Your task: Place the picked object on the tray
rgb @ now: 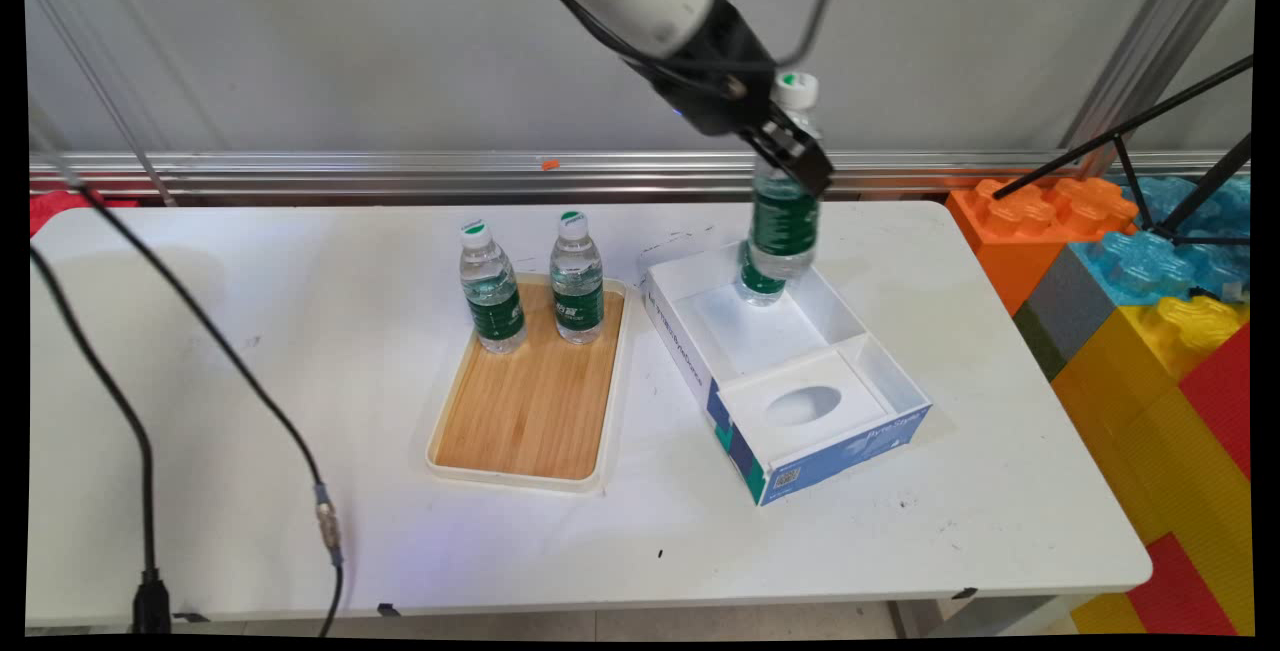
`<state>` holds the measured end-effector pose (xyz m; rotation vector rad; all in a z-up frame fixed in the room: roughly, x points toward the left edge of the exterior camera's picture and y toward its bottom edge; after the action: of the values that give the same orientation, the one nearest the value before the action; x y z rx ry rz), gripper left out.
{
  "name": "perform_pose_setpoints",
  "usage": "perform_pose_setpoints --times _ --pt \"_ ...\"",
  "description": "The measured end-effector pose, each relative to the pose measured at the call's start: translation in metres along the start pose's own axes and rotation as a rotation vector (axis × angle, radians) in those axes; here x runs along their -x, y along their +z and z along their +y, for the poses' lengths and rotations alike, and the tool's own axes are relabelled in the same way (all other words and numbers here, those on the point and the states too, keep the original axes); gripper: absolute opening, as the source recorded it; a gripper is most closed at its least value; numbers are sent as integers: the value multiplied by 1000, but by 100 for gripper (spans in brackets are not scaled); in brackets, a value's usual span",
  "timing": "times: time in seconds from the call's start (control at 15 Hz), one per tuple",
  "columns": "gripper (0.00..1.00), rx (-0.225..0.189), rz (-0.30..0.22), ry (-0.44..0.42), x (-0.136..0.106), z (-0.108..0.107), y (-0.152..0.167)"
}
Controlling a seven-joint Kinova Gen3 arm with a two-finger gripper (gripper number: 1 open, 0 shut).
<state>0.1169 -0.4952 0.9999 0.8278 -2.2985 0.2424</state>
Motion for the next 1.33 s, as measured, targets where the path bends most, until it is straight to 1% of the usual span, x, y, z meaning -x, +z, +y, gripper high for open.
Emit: perform_pose_setpoints --times 0.2,0.33,0.47,0.6,0.8,0.93,1.07,1.33 --pt "0 22 -37 7 9 -2 -40" --pt "0 30 -63 16 21 -5 -65" --pt "0 34 -95 35 42 -11 -93" --pt "0 37 -115 58 61 -15 -111" --pt "0 51 -143 107 107 -22 -135" --pt "0 62 -151 137 137 -24 -140" --pt "0 65 -147 161 157 -25 -138" --pt "0 66 -121 197 197 -23 -117"
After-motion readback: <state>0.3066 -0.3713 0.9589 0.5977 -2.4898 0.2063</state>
